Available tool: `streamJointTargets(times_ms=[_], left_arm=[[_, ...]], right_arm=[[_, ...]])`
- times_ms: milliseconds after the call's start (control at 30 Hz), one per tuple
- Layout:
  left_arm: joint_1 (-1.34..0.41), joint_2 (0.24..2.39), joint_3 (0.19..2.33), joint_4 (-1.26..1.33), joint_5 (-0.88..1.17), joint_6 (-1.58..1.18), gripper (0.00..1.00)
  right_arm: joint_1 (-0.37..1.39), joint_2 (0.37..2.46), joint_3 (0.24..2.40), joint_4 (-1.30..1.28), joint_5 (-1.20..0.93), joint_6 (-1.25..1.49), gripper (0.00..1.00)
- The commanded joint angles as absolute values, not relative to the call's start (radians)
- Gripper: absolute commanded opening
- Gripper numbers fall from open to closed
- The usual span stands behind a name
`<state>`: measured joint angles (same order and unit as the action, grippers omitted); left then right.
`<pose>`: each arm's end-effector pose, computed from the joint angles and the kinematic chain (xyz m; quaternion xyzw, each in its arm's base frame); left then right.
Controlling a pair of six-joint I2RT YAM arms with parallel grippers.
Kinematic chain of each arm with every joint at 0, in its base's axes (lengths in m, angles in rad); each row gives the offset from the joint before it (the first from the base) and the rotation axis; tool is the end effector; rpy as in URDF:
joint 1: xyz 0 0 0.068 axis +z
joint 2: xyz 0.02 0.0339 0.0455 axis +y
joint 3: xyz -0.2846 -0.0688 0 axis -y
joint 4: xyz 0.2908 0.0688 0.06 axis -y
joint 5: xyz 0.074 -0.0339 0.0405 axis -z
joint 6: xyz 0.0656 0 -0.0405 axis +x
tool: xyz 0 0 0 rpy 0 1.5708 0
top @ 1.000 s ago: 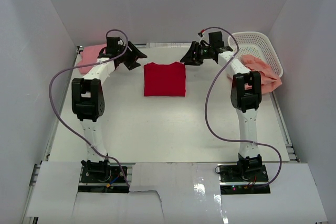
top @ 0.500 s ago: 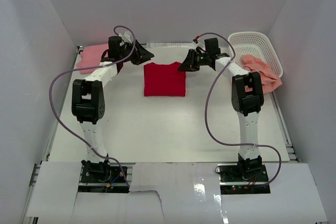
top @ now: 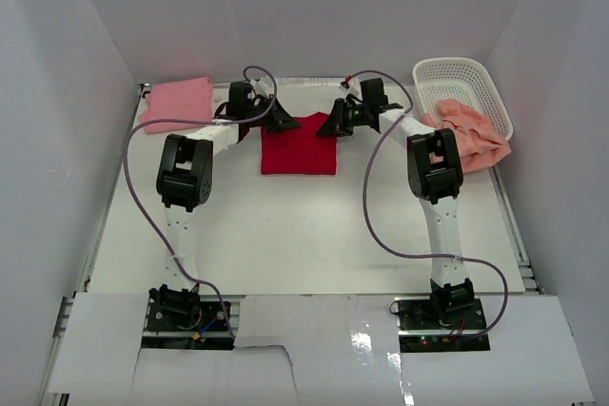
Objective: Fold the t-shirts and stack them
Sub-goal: Smooth out wrinkles on the folded tshirt
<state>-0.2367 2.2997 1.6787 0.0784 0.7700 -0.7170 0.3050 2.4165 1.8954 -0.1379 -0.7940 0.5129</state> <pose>0.5577 -0.1815 0.1429 -0.0126 0.8278 -0.4997 0.2548 0.5677 0.2278 0.1360 -0.0834 0.8412 0.4800 0.2345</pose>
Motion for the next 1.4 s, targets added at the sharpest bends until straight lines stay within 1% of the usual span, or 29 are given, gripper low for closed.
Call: streamJointTargets(times_ms=[0, 133, 333, 433, 567, 767, 867, 900, 967, 1000, 1067, 1200, 1233, 1267, 1300, 1333, 1367], left_arm=[[-0.226, 2.293, 1.698, 0.071, 0.741, -0.667, 0.12], [-0.225, 2.295, 1.665, 0.025, 0.662, -0.609, 0.12], [-0.207, 2.298, 1.548, 0.060, 0.531, -0.597, 0.12], [-0.202, 2.299, 1.552, 0.034, 0.476, -0.585, 0.12], [-0.202, 2.312, 1.572, -0.029, 0.442, -0.560, 0.11], [-0.206, 2.266, 1.513, -0.040, 0.405, -0.564, 0.11], [-0.207, 2.205, 1.496, -0.035, 0.413, -0.569, 0.15], [-0.209, 2.189, 1.500, -0.035, 0.423, -0.571, 0.26], [-0.209, 2.148, 1.505, -0.047, 0.416, -0.584, 0.38], [-0.209, 2.108, 1.529, -0.095, 0.391, -0.591, 0.45], [-0.207, 2.050, 1.587, -0.211, 0.332, -0.589, 0.48], [-0.189, 1.955, 1.597, -0.288, 0.278, -0.551, 0.52], [-0.175, 1.942, 1.580, -0.290, 0.273, -0.531, 0.62], [-0.163, 1.936, 1.578, -0.311, 0.256, -0.522, 0.83], [-0.157, 1.940, 1.583, -0.331, 0.244, -0.512, 0.91], [-0.150, 1.951, 1.591, -0.350, 0.244, -0.500, 0.94], [-0.146, 1.963, 1.597, -0.369, 0.256, -0.470, 0.95]], right_arm=[[0.304, 2.448, 1.947, -0.115, -0.795, 0.511, 0.08], [0.299, 2.470, 1.918, -0.156, -0.746, 0.492, 0.08], [0.288, 2.462, 1.847, -0.155, -0.710, 0.477, 0.08], [0.284, 2.451, 1.829, -0.156, -0.704, 0.472, 0.08], [0.279, 2.444, 1.822, -0.198, -0.680, 0.450, 0.08], [0.279, 2.392, 1.767, -0.244, -0.643, 0.407, 0.08], [0.279, 2.346, 1.723, -0.192, -0.664, 0.396, 0.08], [0.279, 2.336, 1.717, -0.180, -0.670, 0.399, 0.08], [0.279, 2.319, 1.721, -0.167, -0.666, 0.405, 0.08], [0.279, 2.325, 1.732, -0.175, -0.660, 0.406, 0.08], [0.279, 2.348, 1.782, -0.224, -0.663, 0.390, 0.08], [0.279, 2.335, 1.778, -0.216, -0.681, 0.383, 0.08], [0.279, 2.329, 1.772, -0.210, -0.681, 0.383, 0.08], [0.279, 2.316, 1.766, -0.206, -0.683, 0.383, 0.08], [0.279, 2.310, 1.763, -0.204, -0.686, 0.385, 0.08], [0.279, 2.304, 1.763, -0.204, -0.695, 0.385, 0.08], [0.279, 2.292, 1.761, -0.203, -0.698, 0.384, 0.08]])
